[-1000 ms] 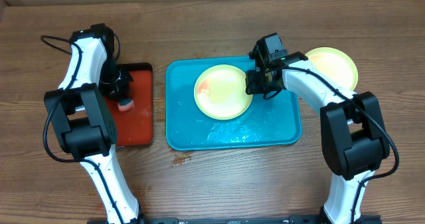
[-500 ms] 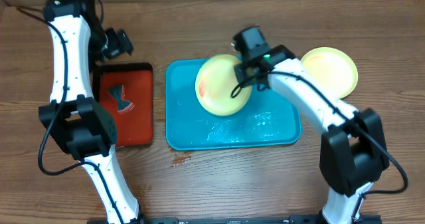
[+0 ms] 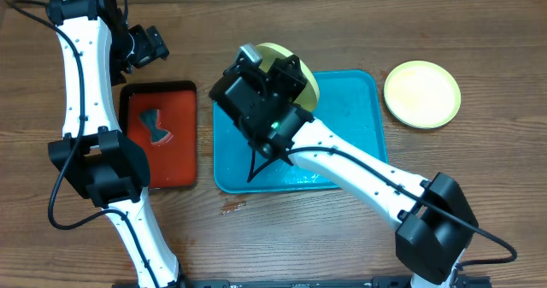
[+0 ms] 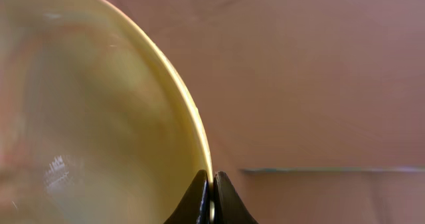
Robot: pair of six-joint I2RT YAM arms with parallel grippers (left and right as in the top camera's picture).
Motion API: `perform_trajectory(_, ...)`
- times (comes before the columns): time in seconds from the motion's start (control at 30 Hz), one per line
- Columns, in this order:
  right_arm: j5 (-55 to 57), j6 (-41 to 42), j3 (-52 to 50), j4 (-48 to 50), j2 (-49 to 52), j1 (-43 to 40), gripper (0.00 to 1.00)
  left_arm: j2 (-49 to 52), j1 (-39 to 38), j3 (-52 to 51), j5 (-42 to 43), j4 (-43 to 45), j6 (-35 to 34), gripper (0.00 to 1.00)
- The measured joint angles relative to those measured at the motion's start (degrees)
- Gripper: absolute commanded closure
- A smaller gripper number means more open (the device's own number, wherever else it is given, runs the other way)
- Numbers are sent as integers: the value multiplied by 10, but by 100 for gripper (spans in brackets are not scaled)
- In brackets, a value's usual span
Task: Clean dirty plates on tray and stack at the side
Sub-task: 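Lift the yellow plate with the right gripper and stack it on the plates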
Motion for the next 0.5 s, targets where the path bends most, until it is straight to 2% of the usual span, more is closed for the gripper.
perform_trajectory(0.23, 104, -107, 0, 21, 0, 16, 96, 0, 0, 0, 0, 0, 0, 0)
perform_trajectory(0.37, 114, -109, 0, 21, 0, 16, 96, 0, 0, 0, 0, 0, 0, 0)
perform_trajectory(0.5, -53, -28, 1, -99, 0, 8, 96, 0, 0, 0, 0, 0, 0, 0)
